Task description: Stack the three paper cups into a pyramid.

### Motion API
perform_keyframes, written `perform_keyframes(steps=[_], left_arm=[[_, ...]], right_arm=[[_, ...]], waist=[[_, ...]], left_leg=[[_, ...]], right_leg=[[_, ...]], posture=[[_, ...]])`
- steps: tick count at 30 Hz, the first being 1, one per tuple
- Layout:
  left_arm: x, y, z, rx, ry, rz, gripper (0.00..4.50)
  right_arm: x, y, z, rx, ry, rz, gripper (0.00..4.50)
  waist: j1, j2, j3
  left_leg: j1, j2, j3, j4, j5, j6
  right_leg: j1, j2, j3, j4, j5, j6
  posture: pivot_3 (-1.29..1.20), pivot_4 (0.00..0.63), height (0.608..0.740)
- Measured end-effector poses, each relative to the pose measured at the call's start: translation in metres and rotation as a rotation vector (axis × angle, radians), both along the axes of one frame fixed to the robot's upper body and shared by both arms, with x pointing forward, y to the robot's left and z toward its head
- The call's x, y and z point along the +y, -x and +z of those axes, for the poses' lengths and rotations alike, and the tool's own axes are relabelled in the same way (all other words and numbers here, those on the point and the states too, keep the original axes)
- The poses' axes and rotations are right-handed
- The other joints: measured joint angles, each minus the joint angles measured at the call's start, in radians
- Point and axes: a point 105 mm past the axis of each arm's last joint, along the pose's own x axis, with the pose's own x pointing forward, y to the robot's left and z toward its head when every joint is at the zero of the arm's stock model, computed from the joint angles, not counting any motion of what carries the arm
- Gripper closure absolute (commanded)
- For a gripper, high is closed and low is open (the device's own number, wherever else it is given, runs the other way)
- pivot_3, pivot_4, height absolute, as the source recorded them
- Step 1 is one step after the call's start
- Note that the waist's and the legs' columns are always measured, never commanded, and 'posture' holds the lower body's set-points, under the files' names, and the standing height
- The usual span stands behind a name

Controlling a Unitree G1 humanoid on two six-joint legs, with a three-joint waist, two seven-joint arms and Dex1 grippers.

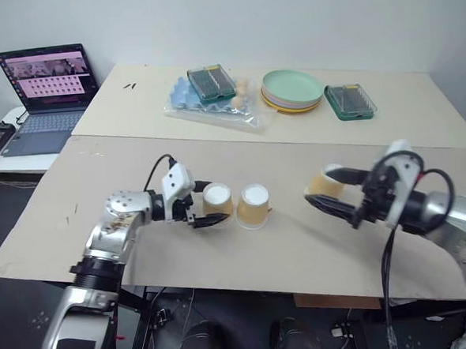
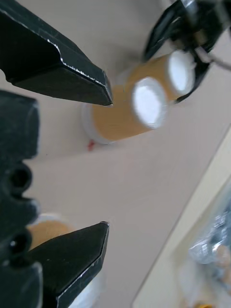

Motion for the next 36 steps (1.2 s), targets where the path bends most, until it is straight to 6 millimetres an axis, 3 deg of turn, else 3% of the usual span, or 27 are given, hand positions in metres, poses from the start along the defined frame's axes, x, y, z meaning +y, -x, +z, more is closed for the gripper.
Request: perform_keyframes(steps=[3, 5, 10, 18, 31, 36], left_arm=[[0.010, 0.010, 0.028, -0.039, 0.004, -0.002, 0.02], [0.009, 0.016, 0.036, -0.037, 0.001, -0.018, 0.02], [0.012, 0.031, 0.061, -0.046, 0.036, -0.004, 0.02], [0.002, 0.044, 0.076, -0.074, 0.060, -0.013, 0.02], [0.002, 0.043, 0.077, -0.080, 0.061, 0.027, 0.02], [0.002, 0.042, 0.077, -0.081, 0.060, 0.030, 0.02]], right_arm=[[-0.020, 0.002, -0.025, 0.095, 0.050, -0.076, 0.00], [-0.026, 0.000, -0.036, 0.121, 0.097, -0.101, 0.00], [-0.036, -0.033, -0.060, 0.133, 0.086, -0.240, 0.00], [-0.032, -0.078, -0.046, 0.046, 0.004, -0.309, 0.00], [-0.002, -0.098, -0.019, -0.013, -0.128, -0.229, 0.00], [0.000, -0.106, -0.020, -0.004, -0.139, -0.240, 0.00]], waist=[[-0.005, 0.000, 0.000], [-0.007, 0.000, 0.000], [-0.017, 0.001, 0.000], [-0.017, 0.001, 0.001], [-0.018, 0.001, 0.001], [-0.017, 0.001, 0.001]], left_leg=[[0.001, 0.000, 0.000, 0.000, 0.000, 0.000], [0.002, 0.000, 0.001, 0.000, 0.000, 0.000], [0.004, 0.001, 0.001, 0.000, 0.001, -0.001], [0.002, 0.000, 0.001, 0.000, 0.001, -0.002], [0.002, 0.000, 0.001, 0.000, 0.001, -0.002], [0.002, 0.000, 0.001, 0.000, 0.001, -0.002]], right_leg=[[0.001, 0.000, 0.001, 0.001, 0.000, 0.000], [0.001, 0.000, 0.002, 0.002, 0.000, 0.000], [0.000, 0.000, 0.004, 0.005, 0.000, 0.000], [0.000, 0.001, 0.004, 0.004, -0.001, 0.001], [-0.001, 0.001, 0.003, 0.003, -0.001, 0.001], [-0.001, 0.001, 0.003, 0.003, -0.001, 0.001]], posture=[[0.00, 0.150, 0.706], [0.00, 0.150, 0.706], [0.00, 0.150, 0.706], [0.00, 0.150, 0.706], [0.00, 0.150, 0.706], [0.00, 0.150, 0.706]])
